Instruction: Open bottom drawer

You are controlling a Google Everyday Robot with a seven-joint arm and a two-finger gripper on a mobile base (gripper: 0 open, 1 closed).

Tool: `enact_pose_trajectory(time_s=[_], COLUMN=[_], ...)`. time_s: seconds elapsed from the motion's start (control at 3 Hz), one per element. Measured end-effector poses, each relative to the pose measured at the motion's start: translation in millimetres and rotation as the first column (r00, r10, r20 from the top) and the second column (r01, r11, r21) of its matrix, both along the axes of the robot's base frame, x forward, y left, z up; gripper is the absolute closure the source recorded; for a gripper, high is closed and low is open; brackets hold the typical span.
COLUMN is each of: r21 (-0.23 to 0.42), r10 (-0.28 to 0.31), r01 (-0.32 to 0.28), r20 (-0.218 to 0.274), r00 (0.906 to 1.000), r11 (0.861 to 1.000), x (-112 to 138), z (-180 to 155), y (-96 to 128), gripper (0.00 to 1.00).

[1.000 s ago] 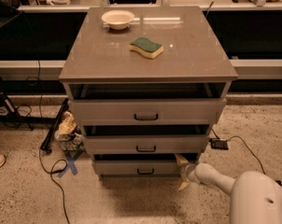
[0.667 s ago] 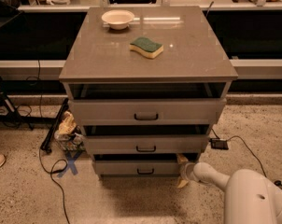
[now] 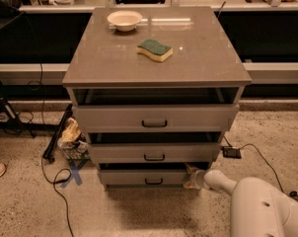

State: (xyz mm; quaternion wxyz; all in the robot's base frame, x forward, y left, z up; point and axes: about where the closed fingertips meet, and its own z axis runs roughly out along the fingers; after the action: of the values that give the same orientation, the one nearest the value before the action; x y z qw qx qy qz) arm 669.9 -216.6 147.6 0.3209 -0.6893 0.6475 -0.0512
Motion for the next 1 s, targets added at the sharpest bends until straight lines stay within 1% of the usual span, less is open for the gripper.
enact_pose_trajectory(time_s=[0.67, 1.0], r21=[0.0, 0.0], r10=[0.0, 0.0], r01=[0.0, 0.0], r20=[0.0, 0.0], r00=[1.0, 1.0], r11=[1.0, 1.0], x=[0, 0], z=[10, 16], y=[0, 0], gripper=[0.87, 1.0])
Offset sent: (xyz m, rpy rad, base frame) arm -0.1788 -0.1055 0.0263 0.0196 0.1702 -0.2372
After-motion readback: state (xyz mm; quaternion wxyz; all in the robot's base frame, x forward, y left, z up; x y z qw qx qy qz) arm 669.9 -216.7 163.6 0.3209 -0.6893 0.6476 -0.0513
